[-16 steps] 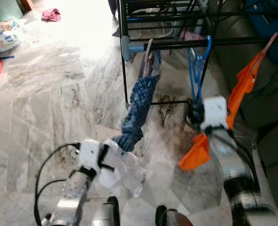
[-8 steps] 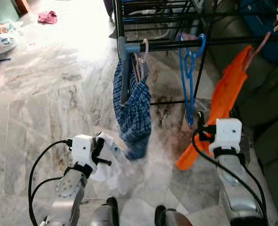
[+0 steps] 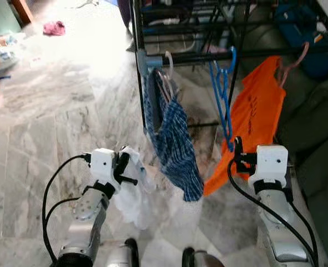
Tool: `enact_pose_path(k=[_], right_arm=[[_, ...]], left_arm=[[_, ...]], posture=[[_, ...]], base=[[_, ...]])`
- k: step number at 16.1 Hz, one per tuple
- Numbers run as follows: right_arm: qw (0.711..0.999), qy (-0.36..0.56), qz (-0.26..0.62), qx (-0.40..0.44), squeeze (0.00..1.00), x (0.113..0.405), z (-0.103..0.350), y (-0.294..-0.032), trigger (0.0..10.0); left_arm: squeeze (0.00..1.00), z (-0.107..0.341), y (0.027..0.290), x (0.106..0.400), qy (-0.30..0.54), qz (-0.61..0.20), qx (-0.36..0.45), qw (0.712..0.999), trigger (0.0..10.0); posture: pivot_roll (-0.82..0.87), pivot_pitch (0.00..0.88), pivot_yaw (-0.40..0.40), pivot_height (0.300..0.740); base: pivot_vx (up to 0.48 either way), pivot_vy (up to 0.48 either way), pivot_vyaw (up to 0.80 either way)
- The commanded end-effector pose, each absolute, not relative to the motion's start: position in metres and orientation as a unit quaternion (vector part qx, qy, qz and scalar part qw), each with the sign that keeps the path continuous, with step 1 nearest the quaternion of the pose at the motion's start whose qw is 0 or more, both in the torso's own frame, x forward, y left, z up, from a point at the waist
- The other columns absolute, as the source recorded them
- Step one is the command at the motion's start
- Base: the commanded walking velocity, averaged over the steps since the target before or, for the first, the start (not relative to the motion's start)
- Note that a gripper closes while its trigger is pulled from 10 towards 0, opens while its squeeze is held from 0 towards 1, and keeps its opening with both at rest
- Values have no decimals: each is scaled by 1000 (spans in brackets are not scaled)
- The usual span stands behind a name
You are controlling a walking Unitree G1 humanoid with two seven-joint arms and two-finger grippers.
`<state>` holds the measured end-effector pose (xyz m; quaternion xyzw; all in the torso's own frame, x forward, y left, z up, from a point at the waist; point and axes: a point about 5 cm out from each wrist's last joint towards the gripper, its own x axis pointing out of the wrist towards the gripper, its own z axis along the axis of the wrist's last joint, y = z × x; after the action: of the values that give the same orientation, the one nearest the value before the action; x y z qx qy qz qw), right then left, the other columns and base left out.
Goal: Hang hanger
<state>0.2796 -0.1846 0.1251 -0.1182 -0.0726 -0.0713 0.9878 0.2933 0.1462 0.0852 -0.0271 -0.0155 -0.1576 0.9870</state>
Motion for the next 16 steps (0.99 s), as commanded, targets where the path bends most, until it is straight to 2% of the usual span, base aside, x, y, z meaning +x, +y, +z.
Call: enact_pose_path(k=[1, 11, 16], right_arm=[[988, -75, -69, -120, 0, 278, 129, -185, 10000], [989, -67, -48, -119, 0, 281, 129, -178, 10000], [990, -61, -42, -121, 0, 283, 129, -177, 10000]], left_arm=[[0, 89, 145, 295, -27, -158, -31, 987, 10000], [0, 82, 141, 291, -19, -162, -33, 986, 10000], [0, 78, 137, 289, -11, -166, -29, 986, 10000]], posture=[[19, 188, -5, 740], [32, 198, -15, 740], [33, 203, -16, 740]], base=[[349, 0, 0], [357, 268, 0], [0, 49, 0]])
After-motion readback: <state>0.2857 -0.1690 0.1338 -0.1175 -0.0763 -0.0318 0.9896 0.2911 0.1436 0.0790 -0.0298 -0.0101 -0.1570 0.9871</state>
